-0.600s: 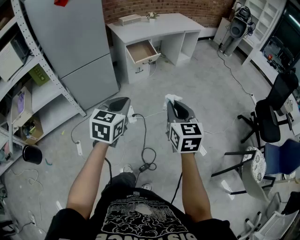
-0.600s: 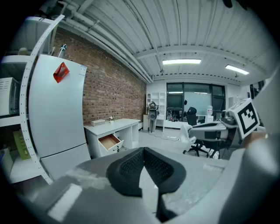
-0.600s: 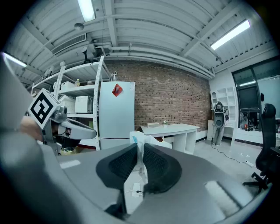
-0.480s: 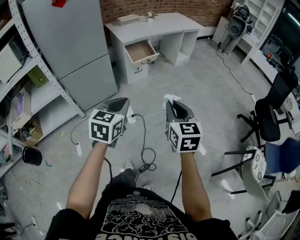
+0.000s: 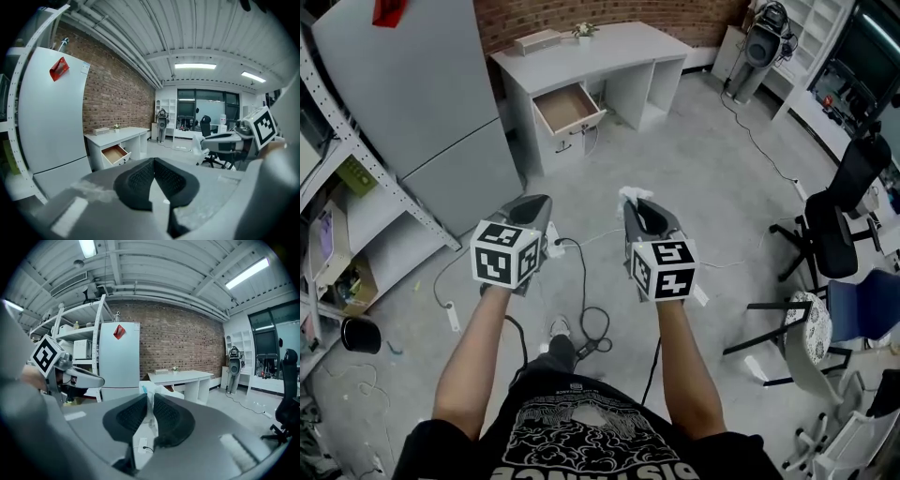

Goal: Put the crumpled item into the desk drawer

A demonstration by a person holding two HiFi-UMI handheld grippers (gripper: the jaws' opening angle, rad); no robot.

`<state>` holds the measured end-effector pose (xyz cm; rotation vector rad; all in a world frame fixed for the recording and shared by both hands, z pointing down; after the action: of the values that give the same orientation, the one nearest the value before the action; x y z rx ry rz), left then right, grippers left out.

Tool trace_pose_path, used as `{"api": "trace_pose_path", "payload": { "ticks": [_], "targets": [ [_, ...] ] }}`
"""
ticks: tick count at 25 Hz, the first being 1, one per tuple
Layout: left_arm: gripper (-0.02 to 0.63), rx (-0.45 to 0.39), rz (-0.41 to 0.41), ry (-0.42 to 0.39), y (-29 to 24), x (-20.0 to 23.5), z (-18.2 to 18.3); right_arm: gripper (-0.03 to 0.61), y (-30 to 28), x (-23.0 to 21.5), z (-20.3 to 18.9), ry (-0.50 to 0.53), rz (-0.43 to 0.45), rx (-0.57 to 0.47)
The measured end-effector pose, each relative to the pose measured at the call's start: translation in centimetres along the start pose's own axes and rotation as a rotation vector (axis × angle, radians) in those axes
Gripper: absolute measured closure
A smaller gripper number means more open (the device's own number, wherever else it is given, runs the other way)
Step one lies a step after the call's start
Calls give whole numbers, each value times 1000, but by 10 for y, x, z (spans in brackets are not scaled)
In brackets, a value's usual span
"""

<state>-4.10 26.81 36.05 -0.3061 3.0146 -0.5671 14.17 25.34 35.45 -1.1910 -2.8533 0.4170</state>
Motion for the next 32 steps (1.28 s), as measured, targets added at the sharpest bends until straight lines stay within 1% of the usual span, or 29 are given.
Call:
{"api": "trace_pose_path", "payload": {
  "ticks": [7,14,20,24,32],
  "targets": [
    [611,20,-25,11,-49,38,13,532,-59,-18,12,-13,-8,28],
    [611,32,-50,30,-81,85,24,532,-113,-17,24,-23,-20,59],
    [611,24,-70,22,-106,114,33,532,-149,-19,34,-26,-39,64],
    [611,29,-85,24,-120,129,32,532,-167,-19,37,-27,-51,65],
    [611,26,-114,20,-137,140,38,532,-187,-27,43,-38,-77,64]
  ]
}}
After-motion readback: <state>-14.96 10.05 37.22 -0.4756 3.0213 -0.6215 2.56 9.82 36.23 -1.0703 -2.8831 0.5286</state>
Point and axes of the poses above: the fingertips, and each gripper's own axes: y backward along the fingers, x to its left, z out of its top, the point moved 3 cm from there along y, backward along the fingers, and after that the axes turned 12 degrees about z, right-handed, at the moved point
